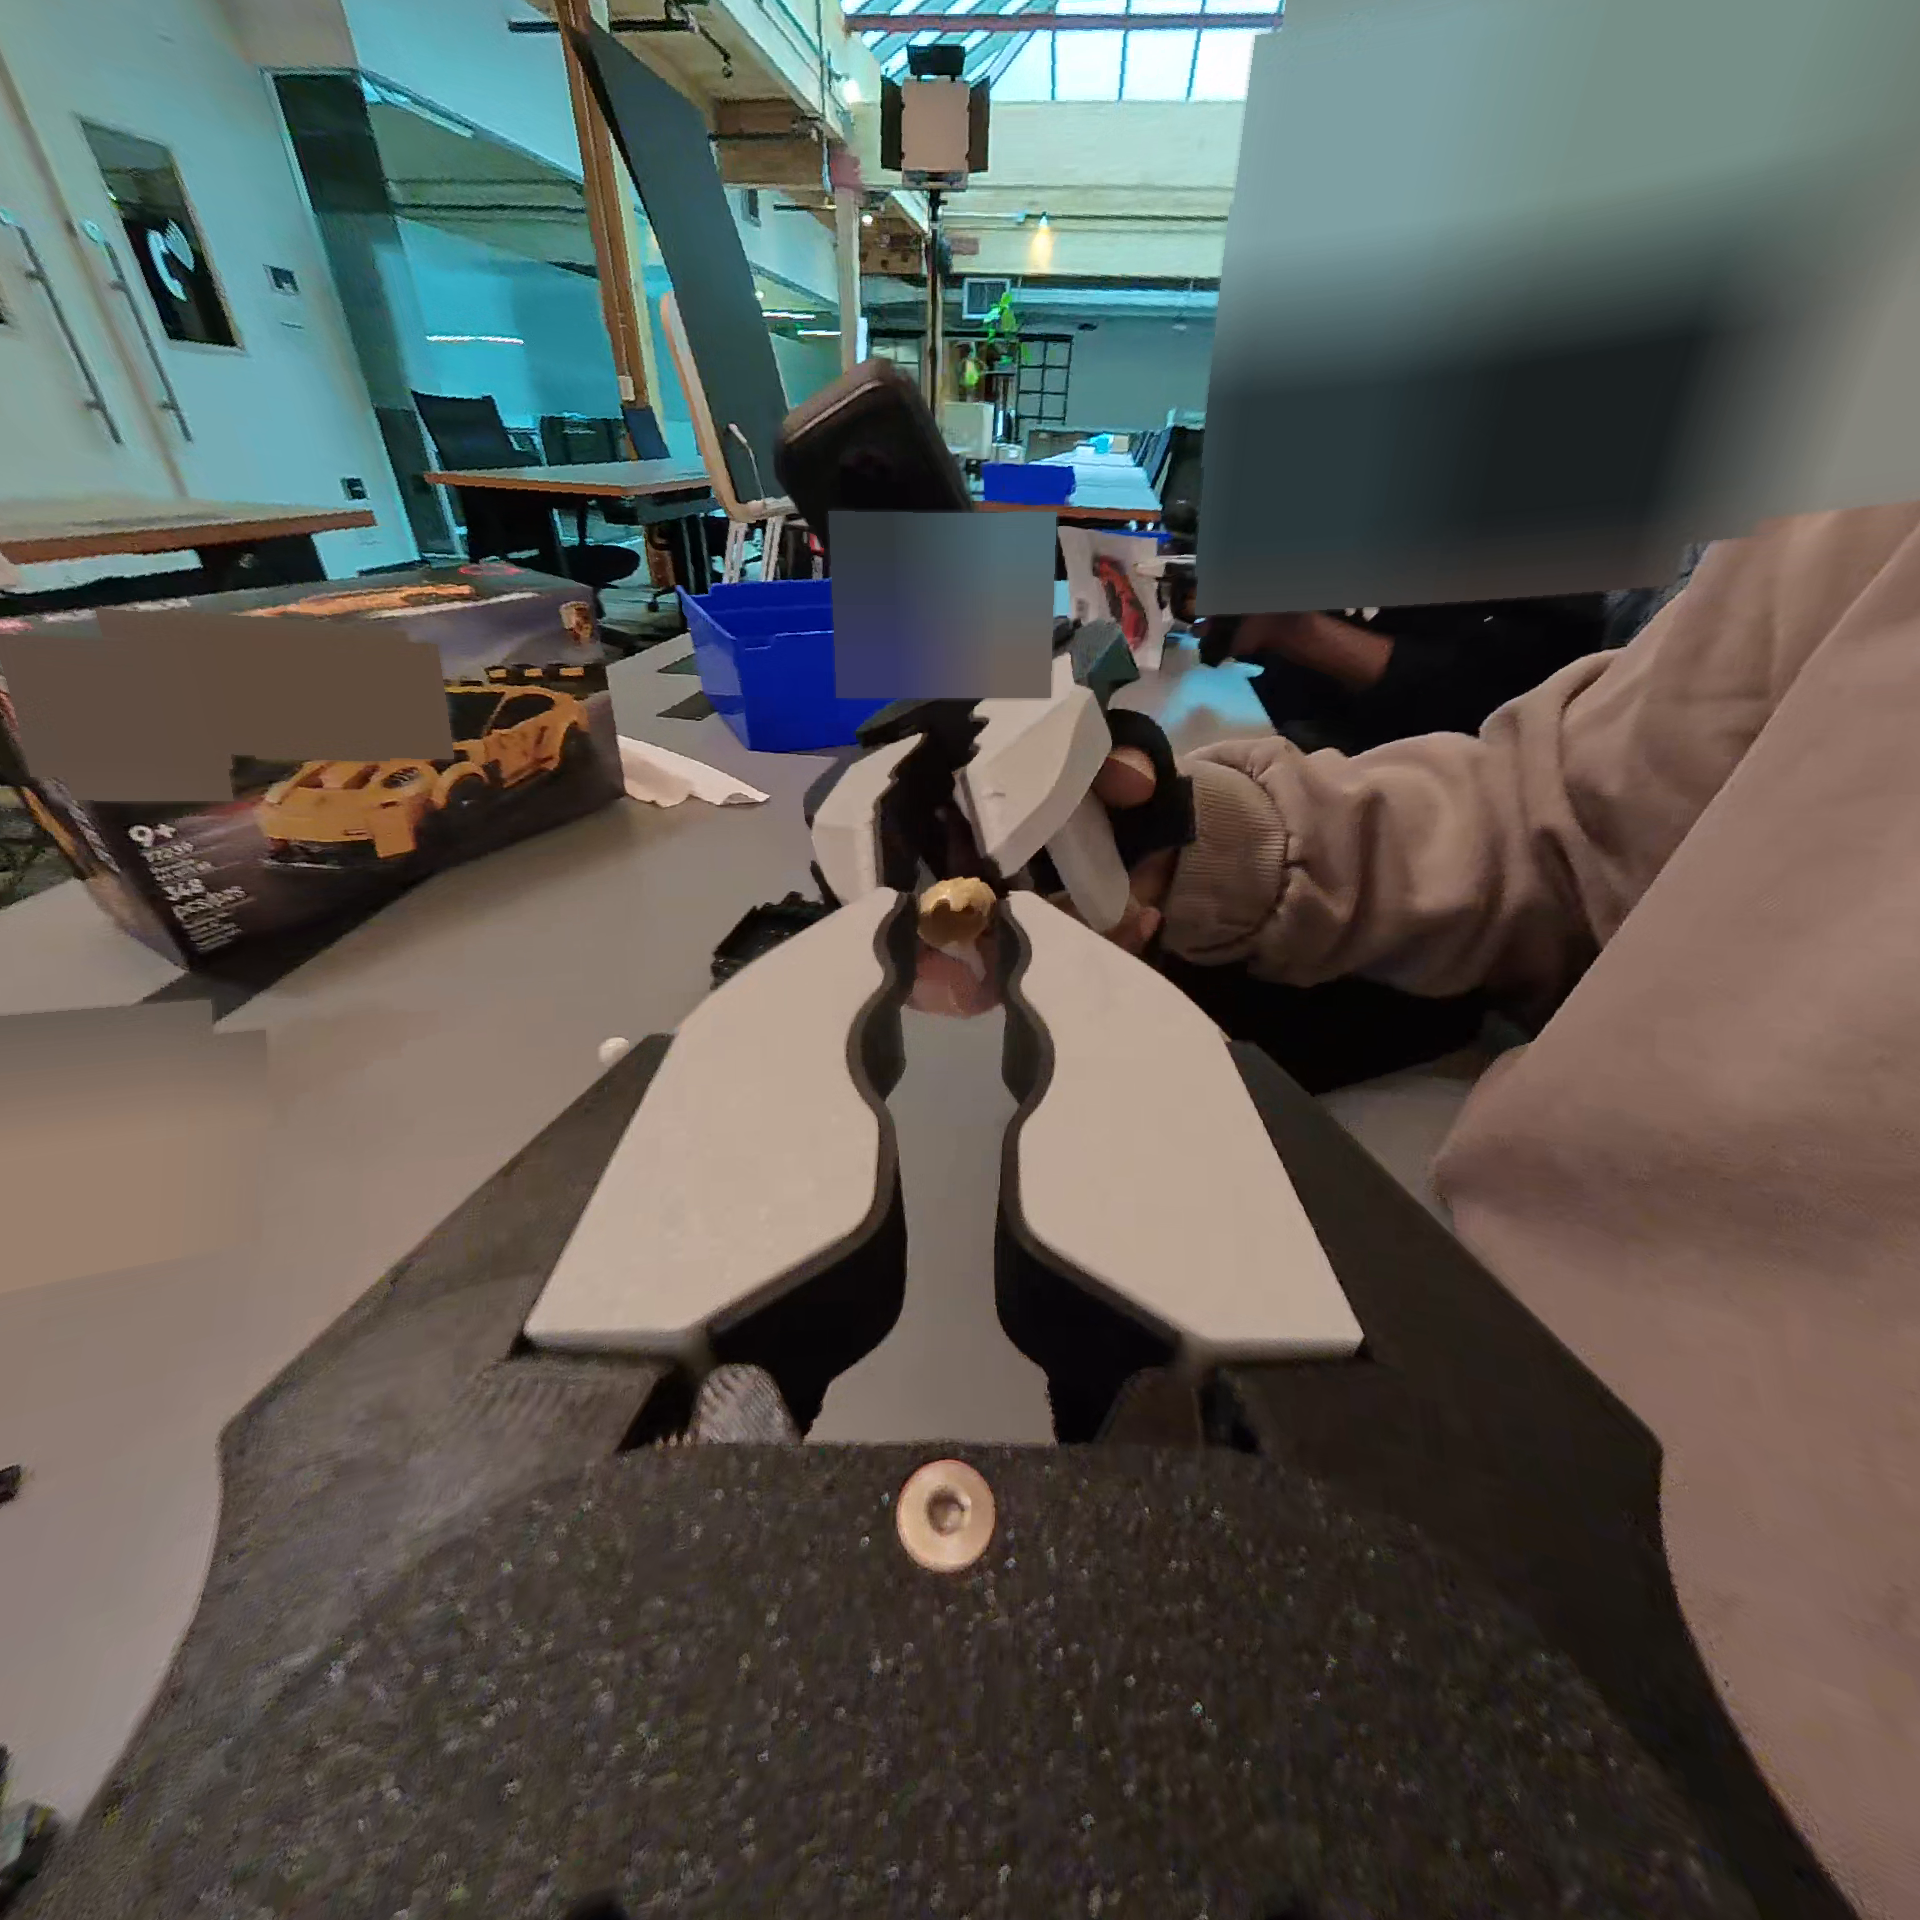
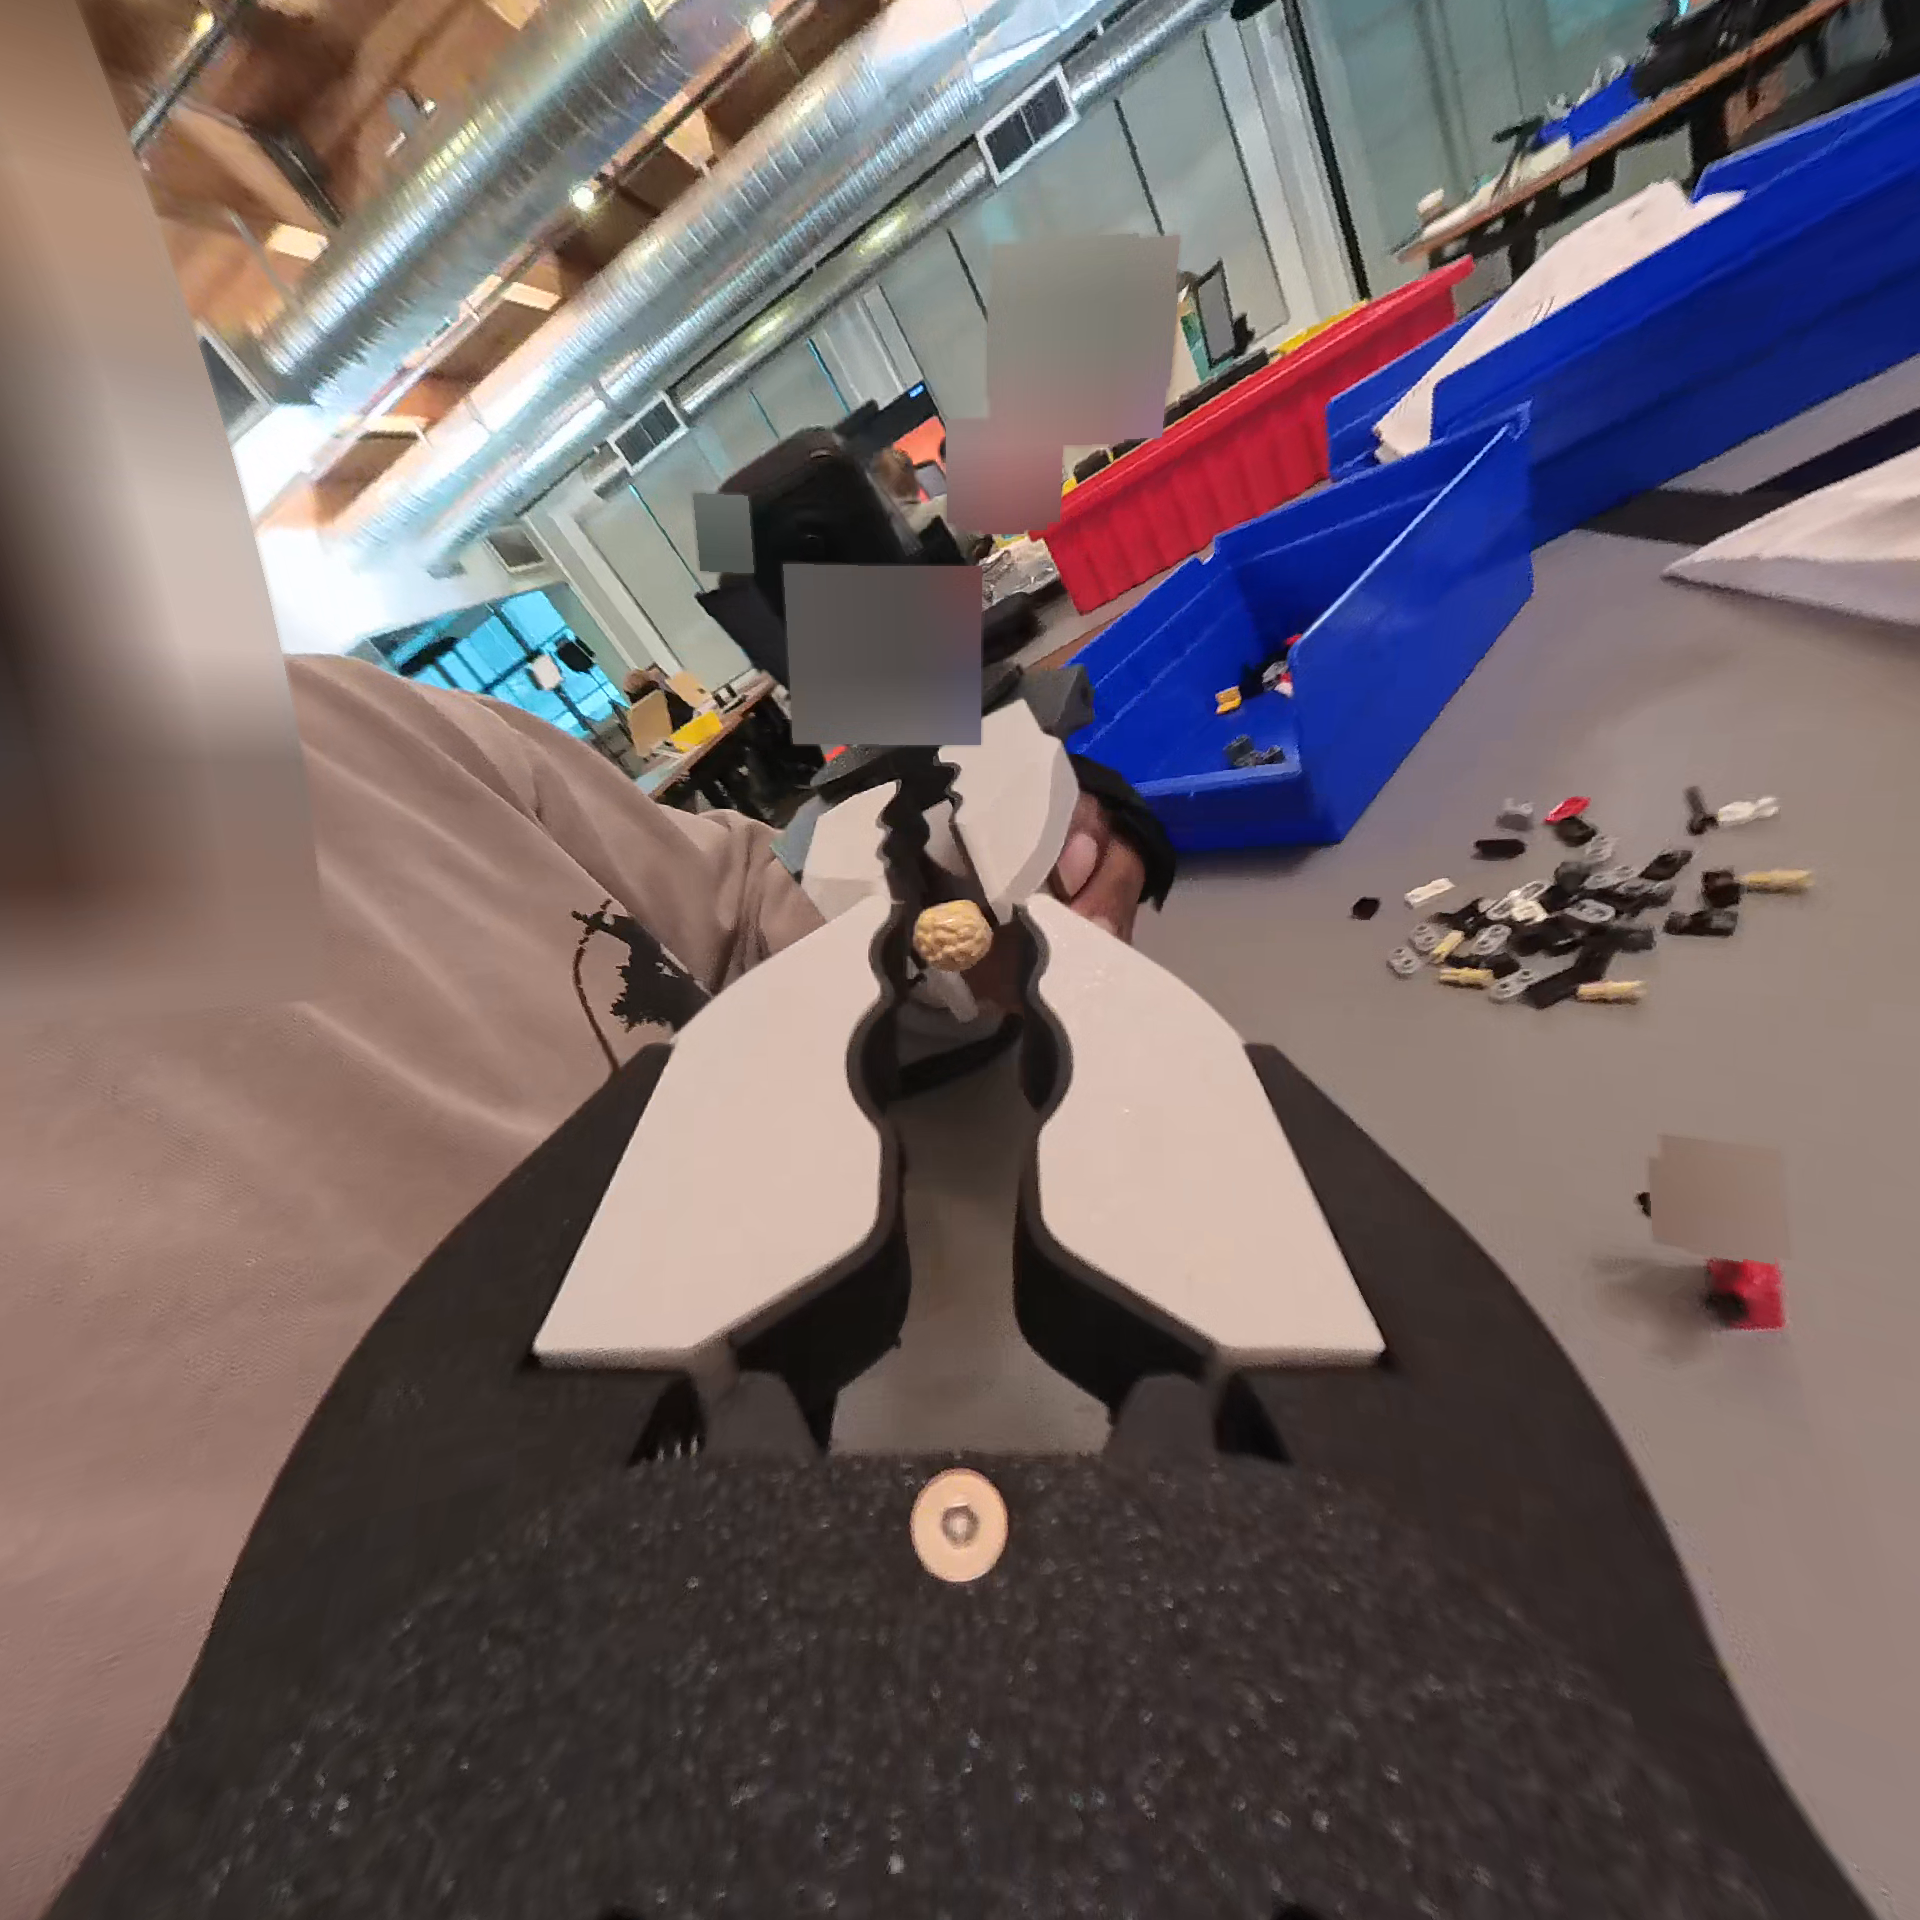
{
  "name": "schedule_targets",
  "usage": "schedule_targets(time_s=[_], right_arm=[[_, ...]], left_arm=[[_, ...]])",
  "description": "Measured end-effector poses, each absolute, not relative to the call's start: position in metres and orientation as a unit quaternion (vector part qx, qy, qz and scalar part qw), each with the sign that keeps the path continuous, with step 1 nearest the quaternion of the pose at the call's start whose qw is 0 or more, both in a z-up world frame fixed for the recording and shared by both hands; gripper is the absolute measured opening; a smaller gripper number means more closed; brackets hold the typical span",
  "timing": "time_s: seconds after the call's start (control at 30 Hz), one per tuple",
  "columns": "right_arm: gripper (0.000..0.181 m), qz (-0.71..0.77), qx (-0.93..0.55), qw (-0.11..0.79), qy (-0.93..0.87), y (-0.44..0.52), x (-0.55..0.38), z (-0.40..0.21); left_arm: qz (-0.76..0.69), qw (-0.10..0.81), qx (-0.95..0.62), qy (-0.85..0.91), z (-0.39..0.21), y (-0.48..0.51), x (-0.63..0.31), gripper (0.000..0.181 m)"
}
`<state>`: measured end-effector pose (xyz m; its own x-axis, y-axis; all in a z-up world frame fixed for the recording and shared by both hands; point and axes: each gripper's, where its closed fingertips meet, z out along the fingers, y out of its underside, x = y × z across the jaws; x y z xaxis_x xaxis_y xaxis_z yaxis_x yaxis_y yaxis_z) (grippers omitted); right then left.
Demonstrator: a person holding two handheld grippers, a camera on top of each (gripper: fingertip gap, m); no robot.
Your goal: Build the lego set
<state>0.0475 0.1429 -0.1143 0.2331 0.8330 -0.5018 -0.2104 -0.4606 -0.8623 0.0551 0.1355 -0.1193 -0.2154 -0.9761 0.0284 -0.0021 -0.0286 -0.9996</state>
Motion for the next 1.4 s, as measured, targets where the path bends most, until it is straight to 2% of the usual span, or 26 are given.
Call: schedule_targets(time_s=[0.33,0.53,0.6,0.7,0.8,0.97,1.27,1.4], right_arm=[[0.014,0.611,-0.654,0.396,-0.204,0.141,0.044,-0.12],[0.013,0.617,-0.659,0.384,-0.193,0.143,0.045,-0.123],[0.013,0.607,-0.668,0.385,-0.191,0.146,0.046,-0.126],[0.012,0.562,-0.701,0.397,-0.188,0.159,0.058,-0.133],[0.013,0.449,-0.762,0.416,-0.21,0.18,0.078,-0.148],[0.013,0.418,-0.783,0.412,-0.208,0.2,0.092,-0.155],[0.013,0.452,-0.767,0.412,-0.195,0.191,0.099,-0.159],[0.013,0.445,-0.773,0.407,-0.197,0.192,0.101,-0.166]], left_arm=[[-0.487,0.494,-0.43,0.577,-0.12,0.137,0.055,0.014],[-0.484,0.493,-0.437,0.576,-0.123,0.14,0.056,0.014],[-0.489,0.484,-0.447,0.572,-0.127,0.143,0.057,0.014],[-0.467,0.477,-0.482,0.568,-0.142,0.161,0.059,0.023],[-0.416,0.444,-0.55,0.572,-0.177,0.19,0.062,0.029],[-0.347,0.377,-0.618,0.596,-0.234,0.223,0.074,0.033],[-0.324,0.295,-0.632,0.639,-0.264,0.236,0.089,0.028],[-0.315,0.308,-0.619,0.65,-0.263,0.238,0.095,0.02]])
